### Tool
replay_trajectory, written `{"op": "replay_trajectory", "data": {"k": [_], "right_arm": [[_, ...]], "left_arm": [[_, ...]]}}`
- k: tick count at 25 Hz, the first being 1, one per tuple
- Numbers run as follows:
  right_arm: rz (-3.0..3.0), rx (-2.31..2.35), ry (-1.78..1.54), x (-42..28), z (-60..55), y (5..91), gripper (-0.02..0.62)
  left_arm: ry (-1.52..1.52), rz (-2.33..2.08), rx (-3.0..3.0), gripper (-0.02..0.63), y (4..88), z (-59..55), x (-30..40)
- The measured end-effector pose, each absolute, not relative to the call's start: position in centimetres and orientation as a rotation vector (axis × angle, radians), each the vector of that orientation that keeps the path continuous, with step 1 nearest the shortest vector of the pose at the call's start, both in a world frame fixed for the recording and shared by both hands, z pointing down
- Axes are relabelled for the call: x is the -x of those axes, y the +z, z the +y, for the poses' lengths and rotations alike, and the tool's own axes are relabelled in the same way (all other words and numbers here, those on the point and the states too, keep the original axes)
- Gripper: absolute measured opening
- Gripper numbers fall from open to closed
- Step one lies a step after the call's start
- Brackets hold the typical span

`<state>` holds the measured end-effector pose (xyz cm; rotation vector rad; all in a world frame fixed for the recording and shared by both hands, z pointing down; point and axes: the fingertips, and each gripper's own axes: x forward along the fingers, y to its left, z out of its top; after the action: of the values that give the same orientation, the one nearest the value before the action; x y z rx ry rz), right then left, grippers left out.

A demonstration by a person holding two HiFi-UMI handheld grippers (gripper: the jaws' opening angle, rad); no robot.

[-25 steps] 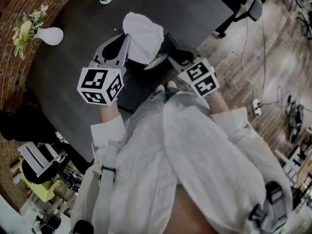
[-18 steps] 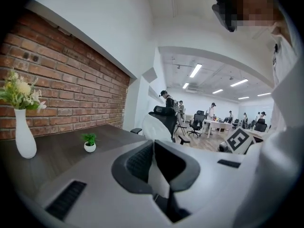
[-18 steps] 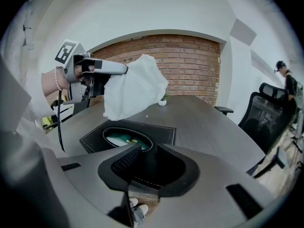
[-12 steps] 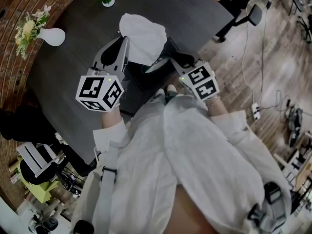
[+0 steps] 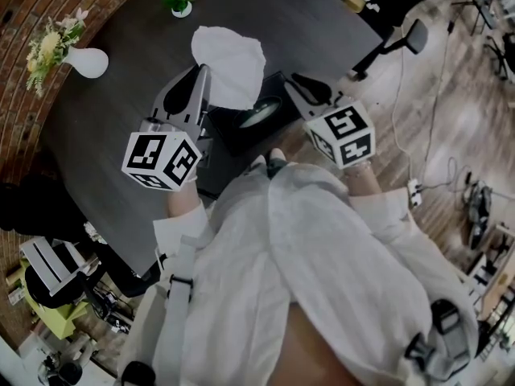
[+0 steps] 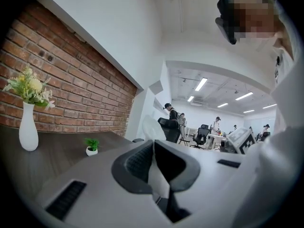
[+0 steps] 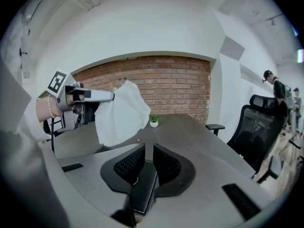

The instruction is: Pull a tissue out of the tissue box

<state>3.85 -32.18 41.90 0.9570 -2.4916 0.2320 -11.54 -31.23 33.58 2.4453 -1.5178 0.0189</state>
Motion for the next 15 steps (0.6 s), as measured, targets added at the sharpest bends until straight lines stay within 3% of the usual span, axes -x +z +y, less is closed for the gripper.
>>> {"op": "replay_trajectory", "data": {"k": [15], "right_arm": [[-2.754, -0.977, 0.049, -1.0, -33.3, 31.2, 0.028]], "left_arm": [[-0.124, -1.541, -2.419, 0.012, 32.1, -30.9, 11.4]]}}
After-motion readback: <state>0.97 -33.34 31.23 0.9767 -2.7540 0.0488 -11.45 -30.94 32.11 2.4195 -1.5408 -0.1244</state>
